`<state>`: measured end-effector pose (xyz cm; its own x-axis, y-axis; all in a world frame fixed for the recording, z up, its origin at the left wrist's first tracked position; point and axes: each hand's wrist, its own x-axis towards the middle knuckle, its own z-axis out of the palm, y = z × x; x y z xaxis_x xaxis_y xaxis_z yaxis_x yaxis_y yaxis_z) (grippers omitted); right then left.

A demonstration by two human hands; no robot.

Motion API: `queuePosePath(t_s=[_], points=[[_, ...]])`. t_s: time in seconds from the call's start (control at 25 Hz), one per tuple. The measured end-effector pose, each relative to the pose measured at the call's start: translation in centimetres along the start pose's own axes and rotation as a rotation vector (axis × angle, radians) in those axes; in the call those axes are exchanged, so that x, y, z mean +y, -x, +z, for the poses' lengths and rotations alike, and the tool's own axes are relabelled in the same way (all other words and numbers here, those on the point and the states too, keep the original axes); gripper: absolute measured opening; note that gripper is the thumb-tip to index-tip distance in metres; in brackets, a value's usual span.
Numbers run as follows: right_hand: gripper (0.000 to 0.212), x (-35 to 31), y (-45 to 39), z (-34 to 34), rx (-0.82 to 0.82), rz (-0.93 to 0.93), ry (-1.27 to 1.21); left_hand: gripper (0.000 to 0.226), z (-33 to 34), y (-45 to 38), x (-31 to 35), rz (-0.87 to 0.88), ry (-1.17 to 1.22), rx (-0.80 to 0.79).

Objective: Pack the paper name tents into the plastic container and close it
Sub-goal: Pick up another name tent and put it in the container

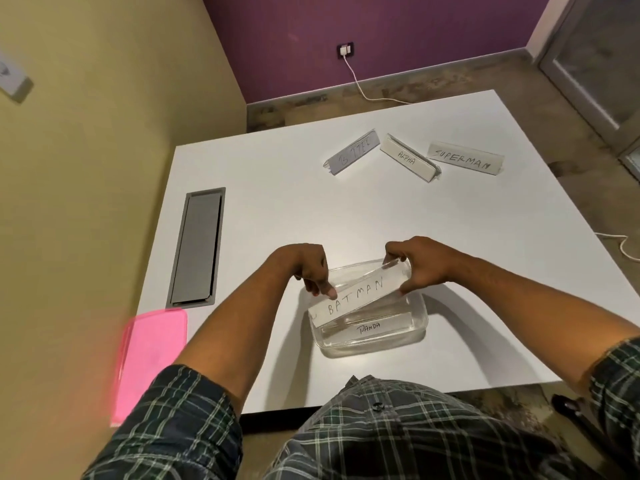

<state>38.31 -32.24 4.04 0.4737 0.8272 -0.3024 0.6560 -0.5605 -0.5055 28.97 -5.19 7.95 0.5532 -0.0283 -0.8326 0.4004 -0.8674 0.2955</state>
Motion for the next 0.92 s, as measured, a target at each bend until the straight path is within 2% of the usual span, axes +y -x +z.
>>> queuePosePath(t_s=[0.16,0.4,0.64,0.8,0.92], points=[[0.057,-0.5,0.7,1.9,-0.039,-0.083,0.123,0.037,2.8,-1.1,1.5,0.065,-0.025,0.001],[0.054,-0.7,0.8,3.9,-0.171,-0.202,0.422,0.023,6.2,-2.9,1.3,0.05,-0.301,0.061],[0.067,-2.6,-0.2,6.0,-0.248,-0.414,0.805,0.03,8.0,-3.6,0.6,0.058,-0.436,0.168],[0.063,-2.6,-0.2,7.7,-0.287,-0.386,0.833,0.031,8.4,-3.6,1.0,0.109,-0.507,0.206],[0.051,-2.1,-0.1,7.9,-0.295,-0.369,0.788,0.034,8.6,-3.8,1.4,0.139,-0.551,0.211]])
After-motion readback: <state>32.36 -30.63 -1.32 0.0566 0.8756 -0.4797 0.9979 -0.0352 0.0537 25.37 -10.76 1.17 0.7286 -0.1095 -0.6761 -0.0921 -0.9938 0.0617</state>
